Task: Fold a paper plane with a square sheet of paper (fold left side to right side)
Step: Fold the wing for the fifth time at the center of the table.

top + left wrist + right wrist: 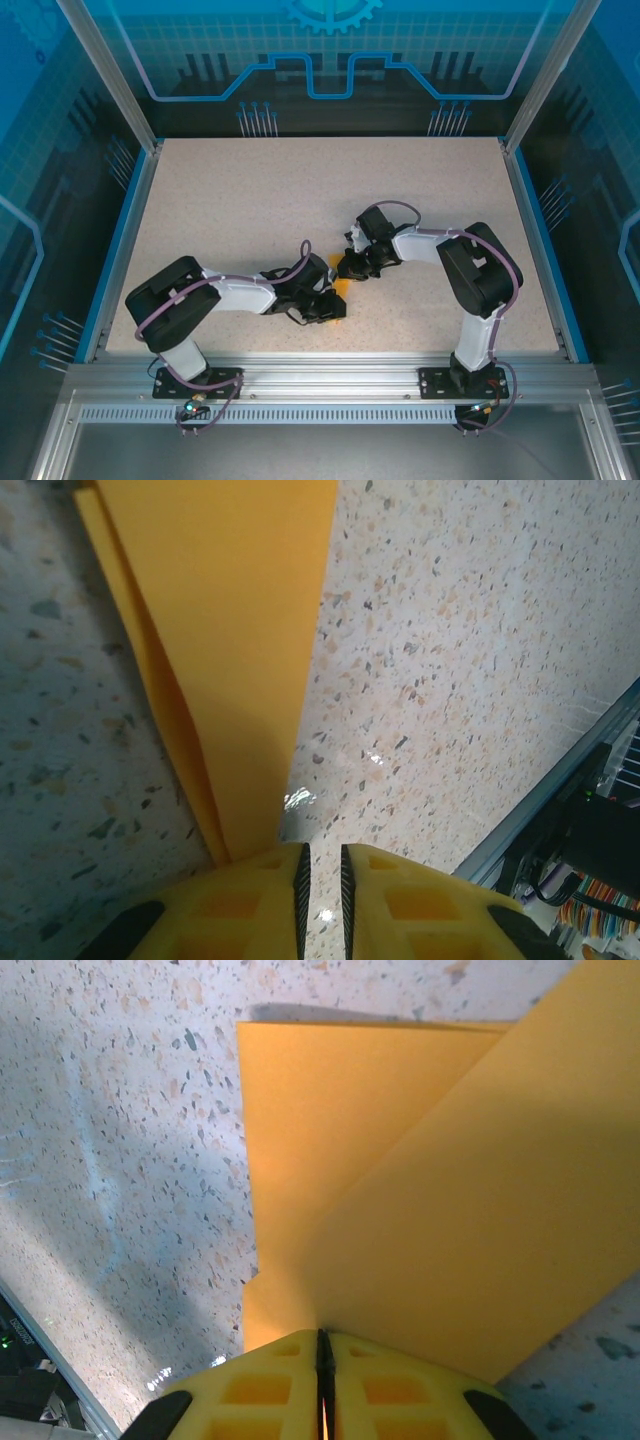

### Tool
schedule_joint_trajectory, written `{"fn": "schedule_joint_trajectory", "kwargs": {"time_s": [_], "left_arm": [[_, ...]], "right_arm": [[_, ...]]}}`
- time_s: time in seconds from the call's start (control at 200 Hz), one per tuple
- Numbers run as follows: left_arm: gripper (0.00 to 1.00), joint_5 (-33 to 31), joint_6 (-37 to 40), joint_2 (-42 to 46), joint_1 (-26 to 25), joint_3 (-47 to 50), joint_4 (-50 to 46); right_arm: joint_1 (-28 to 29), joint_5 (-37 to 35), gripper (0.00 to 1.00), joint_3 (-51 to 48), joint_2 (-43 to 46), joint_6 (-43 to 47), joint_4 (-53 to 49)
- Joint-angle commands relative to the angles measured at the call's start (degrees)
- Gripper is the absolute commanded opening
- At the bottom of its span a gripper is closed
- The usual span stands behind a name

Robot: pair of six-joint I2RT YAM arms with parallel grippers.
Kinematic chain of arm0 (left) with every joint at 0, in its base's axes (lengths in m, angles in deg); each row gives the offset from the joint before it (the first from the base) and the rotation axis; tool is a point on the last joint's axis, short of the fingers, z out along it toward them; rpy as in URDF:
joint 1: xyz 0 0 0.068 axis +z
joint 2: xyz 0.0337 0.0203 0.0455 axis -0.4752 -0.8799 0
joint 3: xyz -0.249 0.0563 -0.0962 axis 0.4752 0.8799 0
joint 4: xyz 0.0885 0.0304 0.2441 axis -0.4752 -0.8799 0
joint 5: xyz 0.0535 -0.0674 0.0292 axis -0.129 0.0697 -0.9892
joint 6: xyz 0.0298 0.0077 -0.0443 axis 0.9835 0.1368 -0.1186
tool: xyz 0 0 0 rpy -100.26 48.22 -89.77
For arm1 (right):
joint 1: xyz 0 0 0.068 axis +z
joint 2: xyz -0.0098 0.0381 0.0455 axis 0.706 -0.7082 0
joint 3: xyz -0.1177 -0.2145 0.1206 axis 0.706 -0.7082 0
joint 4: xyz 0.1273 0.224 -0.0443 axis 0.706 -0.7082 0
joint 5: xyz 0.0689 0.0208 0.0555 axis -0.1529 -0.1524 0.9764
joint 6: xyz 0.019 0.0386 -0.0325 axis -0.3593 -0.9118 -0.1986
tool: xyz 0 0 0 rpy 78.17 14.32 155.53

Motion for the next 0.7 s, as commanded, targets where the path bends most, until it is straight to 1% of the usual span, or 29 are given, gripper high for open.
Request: {"fn": "schedule_joint_trajectory", "kwargs": {"time_s": [0.0, 0.37, 0.695], "left_arm": [[0.20, 1.4, -1.1, -1.5, -1.0, 1.4, -0.4], [0.20, 0.8, -2.6, 0.0, -1.3, 4.3, -0.7], [0.20, 0.8, -3.1, 2.2, -3.1, 6.1, -2.9]], "right_arm": [[0.7, -5.1, 0.11, -0.6, -3.4, 0.7, -4.1], [0.4, -5.6, 0.11, -0.4, -3.3, 0.6, -4.9], [0.3, -5.8, 0.11, -0.1, -3.6, 0.8, -5.4]]}}
